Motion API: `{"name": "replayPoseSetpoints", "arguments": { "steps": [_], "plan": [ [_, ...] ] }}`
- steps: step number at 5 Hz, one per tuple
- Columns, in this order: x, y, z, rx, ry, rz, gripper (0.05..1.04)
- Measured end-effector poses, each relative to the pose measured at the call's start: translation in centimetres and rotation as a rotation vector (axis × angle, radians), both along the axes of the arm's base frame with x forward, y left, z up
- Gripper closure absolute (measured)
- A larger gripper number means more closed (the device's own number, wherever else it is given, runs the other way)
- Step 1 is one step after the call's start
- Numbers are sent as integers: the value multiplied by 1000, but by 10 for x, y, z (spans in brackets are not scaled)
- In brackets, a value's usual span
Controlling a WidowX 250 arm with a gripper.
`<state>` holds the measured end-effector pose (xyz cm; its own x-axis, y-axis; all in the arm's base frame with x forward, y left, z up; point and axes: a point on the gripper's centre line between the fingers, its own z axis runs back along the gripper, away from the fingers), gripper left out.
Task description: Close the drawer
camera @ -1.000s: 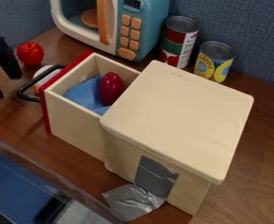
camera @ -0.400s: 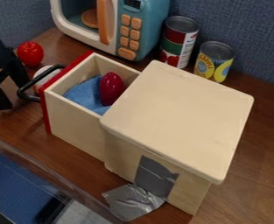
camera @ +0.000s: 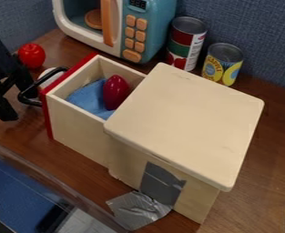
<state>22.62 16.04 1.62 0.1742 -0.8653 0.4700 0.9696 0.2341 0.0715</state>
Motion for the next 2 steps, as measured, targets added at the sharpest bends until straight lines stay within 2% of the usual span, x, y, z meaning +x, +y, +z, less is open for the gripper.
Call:
{"name": "replayPoseSetpoints", "arguments": {
  "steps": [2],
  "plan": [
    [-19,-27,-3,-5,-16,-37,83]
  ]
}}
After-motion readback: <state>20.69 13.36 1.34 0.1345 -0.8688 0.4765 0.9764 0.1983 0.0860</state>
